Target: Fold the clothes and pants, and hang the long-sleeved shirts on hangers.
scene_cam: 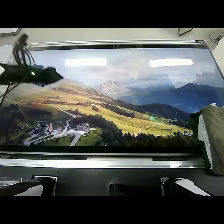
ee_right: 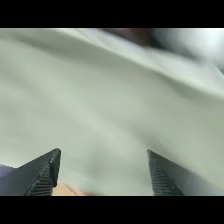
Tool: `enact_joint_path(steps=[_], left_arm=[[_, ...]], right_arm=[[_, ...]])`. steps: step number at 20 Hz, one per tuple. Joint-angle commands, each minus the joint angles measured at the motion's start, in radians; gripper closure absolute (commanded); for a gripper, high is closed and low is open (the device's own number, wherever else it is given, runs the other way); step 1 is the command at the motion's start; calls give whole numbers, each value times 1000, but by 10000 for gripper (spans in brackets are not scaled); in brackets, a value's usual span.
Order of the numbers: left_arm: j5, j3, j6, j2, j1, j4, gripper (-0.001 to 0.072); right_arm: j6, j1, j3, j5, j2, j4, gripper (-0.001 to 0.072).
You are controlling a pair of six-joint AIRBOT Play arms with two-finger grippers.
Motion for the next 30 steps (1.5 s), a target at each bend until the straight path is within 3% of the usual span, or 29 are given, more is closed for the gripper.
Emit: enact_joint_path(steps=[1,3,5,6,7,8,10,14,30], left_arm=[[99,180,0,-2,-25,167,686],[100,223,-179,-8,-76,528,686],[-10,195,-298,-24,-96,699,675],[-95,171,-303,-39,-93,688,522],[-211,135,-304,-60,-94,662,173],[-322,85,-304,-78,-94,624,8],[-406,-96,-291,-70,-97,556,8],[-186,-424,-291,93,-108,511,8],[-189,-450,-291,96,-109,528,9]], right_arm=[[-151,164,212,-275,5,276,84],[-180,387,237,-312,15,232,89],[-158,643,232,-215,-9,52,89],[-101,770,219,-137,-38,-53,86],[-51,877,196,-51,-74,-127,72],[-13,956,162,22,-109,-148,23],[30,1076,75,133,-170,-147,27],[29,1215,-32,149,-188,-280,30],[26,1235,-32,154,-187,-282,30]])
